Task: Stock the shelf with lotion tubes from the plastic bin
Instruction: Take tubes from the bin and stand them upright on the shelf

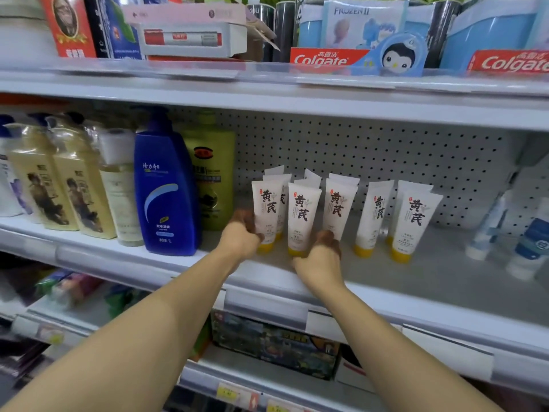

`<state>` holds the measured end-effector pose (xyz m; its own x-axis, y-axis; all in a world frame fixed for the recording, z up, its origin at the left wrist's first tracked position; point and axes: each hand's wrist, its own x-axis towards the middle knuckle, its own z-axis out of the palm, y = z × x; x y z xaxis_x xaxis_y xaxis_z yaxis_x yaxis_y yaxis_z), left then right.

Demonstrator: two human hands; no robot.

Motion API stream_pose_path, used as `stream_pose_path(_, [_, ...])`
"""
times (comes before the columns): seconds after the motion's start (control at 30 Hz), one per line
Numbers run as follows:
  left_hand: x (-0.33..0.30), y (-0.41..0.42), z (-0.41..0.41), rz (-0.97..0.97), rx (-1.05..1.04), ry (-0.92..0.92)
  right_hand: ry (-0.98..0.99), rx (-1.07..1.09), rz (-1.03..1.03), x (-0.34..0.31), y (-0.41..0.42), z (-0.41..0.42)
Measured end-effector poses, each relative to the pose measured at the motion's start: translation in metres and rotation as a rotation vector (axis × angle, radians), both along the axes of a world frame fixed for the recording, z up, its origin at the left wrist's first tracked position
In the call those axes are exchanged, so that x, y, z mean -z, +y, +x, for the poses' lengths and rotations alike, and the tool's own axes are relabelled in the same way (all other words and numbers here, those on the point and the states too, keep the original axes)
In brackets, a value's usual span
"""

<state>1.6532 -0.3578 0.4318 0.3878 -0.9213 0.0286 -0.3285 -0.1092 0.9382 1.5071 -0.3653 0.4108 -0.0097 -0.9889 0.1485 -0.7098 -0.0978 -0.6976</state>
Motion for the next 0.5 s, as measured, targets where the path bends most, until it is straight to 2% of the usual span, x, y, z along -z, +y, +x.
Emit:
stream_pose_path(0.17, [0.006, 0.039, 0.015, 0.010, -0.061, -0.166, 0.145, -0.064, 0.021, -0.006, 0.040, 0.002])
stream_pose_path(0.3, [0.012, 0.082, 0.038, -0.004, -0.086, -0.273, 0.245, -0.164, -0.040, -0.004, 0.078, 0.018])
stream_pose_path(0.5, [0.031, 0.153, 0.081, 0.012, -0.140, -0.356, 0.275, -0.326, -0.071, 0.009, 0.137, 0.063])
